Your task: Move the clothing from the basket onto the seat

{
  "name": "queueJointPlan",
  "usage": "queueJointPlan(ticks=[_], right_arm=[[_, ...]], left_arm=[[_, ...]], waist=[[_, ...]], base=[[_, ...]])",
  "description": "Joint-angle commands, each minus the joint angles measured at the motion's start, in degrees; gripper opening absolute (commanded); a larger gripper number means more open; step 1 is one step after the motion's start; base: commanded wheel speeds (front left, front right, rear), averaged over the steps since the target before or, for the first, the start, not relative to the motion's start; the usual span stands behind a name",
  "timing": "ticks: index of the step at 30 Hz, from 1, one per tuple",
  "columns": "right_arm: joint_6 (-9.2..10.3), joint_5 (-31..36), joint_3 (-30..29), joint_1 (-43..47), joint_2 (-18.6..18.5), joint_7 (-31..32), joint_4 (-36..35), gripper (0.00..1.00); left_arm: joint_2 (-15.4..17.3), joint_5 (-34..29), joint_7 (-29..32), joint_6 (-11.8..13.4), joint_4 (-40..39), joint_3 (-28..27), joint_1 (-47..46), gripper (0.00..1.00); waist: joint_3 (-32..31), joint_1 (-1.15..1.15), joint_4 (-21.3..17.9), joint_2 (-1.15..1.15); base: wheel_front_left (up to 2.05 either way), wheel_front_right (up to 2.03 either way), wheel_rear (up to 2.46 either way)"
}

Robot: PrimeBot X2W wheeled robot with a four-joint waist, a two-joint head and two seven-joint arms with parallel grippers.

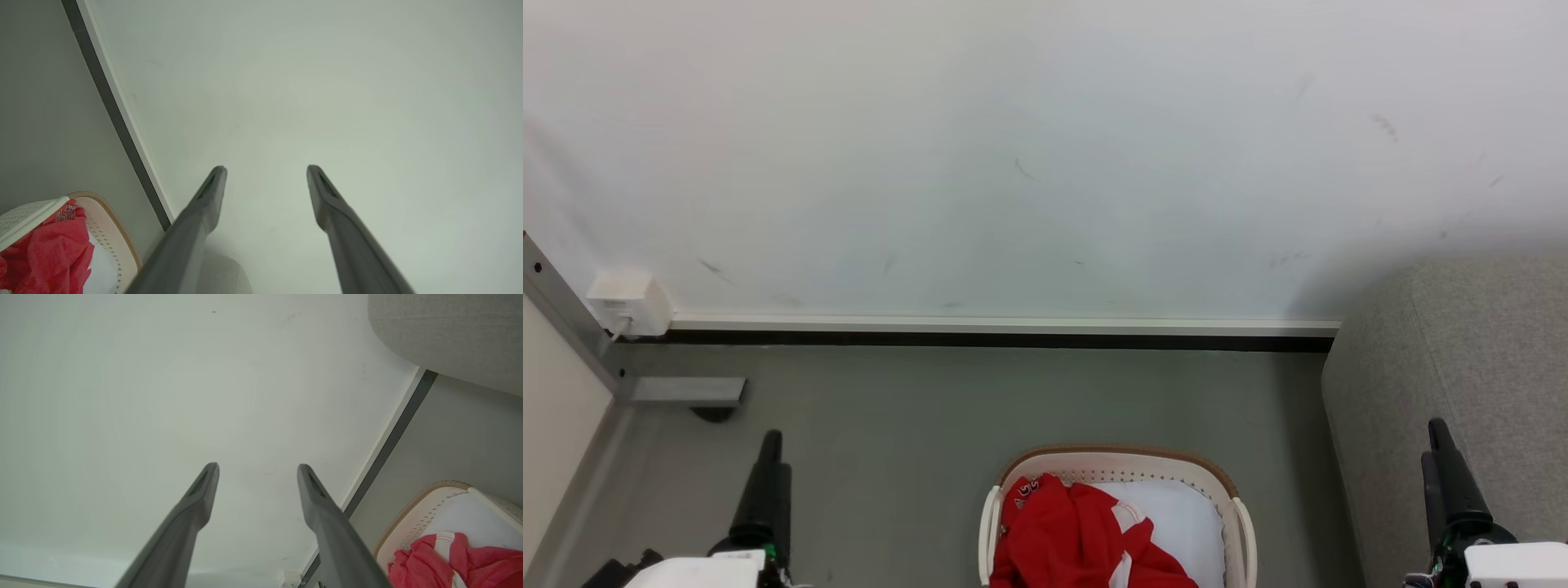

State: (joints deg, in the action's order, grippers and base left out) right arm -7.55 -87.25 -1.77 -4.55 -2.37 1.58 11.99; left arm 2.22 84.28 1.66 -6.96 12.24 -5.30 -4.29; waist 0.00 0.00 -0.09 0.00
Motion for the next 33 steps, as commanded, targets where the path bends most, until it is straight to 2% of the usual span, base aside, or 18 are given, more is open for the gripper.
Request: queueJointPlan(ticks=[1, 15, 29, 33], right_arm=[[0.02, 2.0, 0.5, -1.3, -0.9, -0.6, -1.6, 1.00], [0.03, 17.1, 3.8, -0.5, -1.6, -3.8, -3.4, 1.00], [0.04, 33.3, 7.0, 0.0, -2.8, -6.6, -2.7, 1.00], [0.05, 36.0, 7.7, 0.0, -2.8, -7.1, -2.5, 1.00]], left_arm=[[0.4, -2.4, -0.7, -0.2, -1.5, -0.1, -1.0, 1.00], [0.5, -19.2, -3.9, -0.2, -3.3, 0.8, -0.4, 1.00], [0.6, -39.2, -6.7, 2.5, -4.2, 3.1, 0.6, 1.00], [0.6, -43.0, -7.2, 3.2, -4.5, 3.7, 0.6, 1.00]], waist=[[0.0, 0.00, 0.0, 0.00], [-0.3, 0.00, -0.1, 0.00], [-0.7, 0.00, -0.4, 0.00], [-0.8, 0.00, -0.4, 0.00]], base=[[0.00, 0.00, 0.00], [0.00, 0.00, 0.00], [0.00, 0.00, 0.00], [0.00, 0.00, 0.00]])
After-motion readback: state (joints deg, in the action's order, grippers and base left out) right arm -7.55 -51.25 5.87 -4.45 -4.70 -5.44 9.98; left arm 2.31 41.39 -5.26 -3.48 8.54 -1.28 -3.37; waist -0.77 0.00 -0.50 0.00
